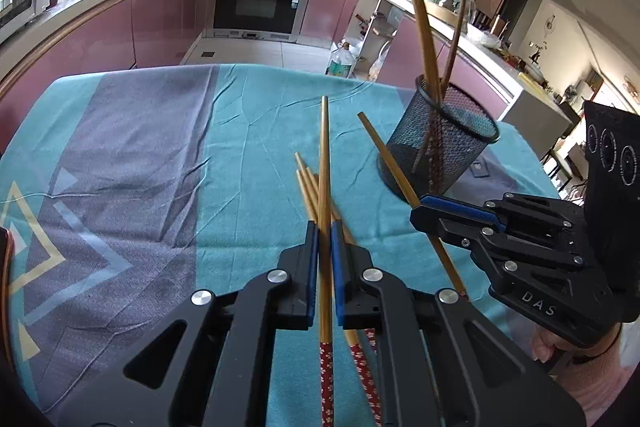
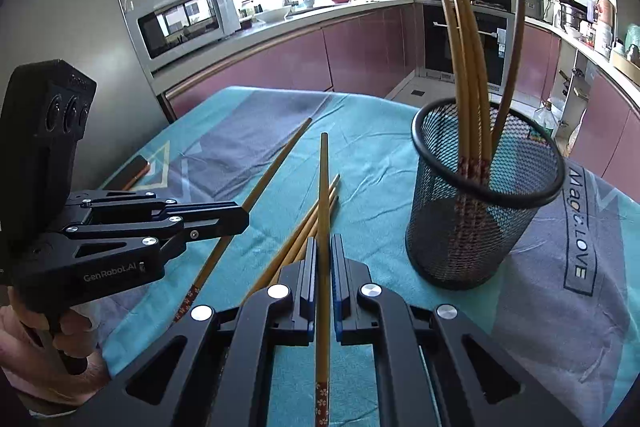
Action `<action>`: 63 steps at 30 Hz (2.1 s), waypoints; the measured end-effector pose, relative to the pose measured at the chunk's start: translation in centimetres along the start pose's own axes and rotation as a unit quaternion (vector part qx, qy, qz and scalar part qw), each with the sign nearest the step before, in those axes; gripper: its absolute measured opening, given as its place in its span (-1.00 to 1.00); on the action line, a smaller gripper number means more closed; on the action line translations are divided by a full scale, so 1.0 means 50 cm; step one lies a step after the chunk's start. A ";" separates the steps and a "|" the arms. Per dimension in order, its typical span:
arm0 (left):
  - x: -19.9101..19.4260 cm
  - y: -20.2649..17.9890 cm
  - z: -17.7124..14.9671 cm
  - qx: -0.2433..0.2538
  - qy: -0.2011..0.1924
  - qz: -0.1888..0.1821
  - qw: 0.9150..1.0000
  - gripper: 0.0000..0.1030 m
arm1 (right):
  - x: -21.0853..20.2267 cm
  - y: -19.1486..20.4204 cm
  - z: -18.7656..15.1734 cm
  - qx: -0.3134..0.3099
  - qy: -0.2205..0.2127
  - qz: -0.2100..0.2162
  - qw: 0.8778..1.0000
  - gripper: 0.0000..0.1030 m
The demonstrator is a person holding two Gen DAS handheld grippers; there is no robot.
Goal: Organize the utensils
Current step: 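Close the right gripper on a chopstick while the left gripper grasps another, then lift the right gripper's chopstick upright into the mesh cup while the left gripper inserts its own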
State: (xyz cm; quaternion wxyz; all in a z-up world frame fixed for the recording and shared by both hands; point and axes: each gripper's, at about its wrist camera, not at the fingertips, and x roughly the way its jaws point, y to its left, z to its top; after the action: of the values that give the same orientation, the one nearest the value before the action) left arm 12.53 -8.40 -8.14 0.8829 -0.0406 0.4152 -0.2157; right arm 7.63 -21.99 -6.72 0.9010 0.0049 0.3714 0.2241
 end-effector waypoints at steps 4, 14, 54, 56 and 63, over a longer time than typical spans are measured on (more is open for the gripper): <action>-0.032 -0.002 0.012 -0.001 -0.015 -0.023 1.000 -0.86 | -0.023 -0.001 0.010 0.001 -0.017 0.000 1.000 -0.90; -0.107 -0.031 0.051 0.003 -0.056 -0.072 0.996 -0.86 | -0.073 -0.009 0.034 0.010 -0.055 -0.001 0.998 -0.90; -0.187 -0.138 0.257 0.027 -0.174 -0.128 0.976 -0.86 | -0.256 -0.067 0.174 -0.024 -0.196 -0.070 0.978 -0.90; -0.179 -0.141 0.267 0.027 -0.175 -0.123 0.977 -0.86 | -0.255 -0.072 0.178 -0.022 -0.198 -0.072 0.977 -0.90; -0.138 -0.146 0.283 0.036 -0.169 -0.106 0.979 -0.86 | -0.236 -0.084 0.189 -0.020 -0.197 -0.085 0.976 -0.90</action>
State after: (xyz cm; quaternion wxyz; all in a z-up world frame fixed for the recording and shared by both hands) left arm 16.73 -13.63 7.86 0.9134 -0.0884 0.2454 -0.3125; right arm 8.28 -29.08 7.26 0.9722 -0.0010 0.1809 0.1485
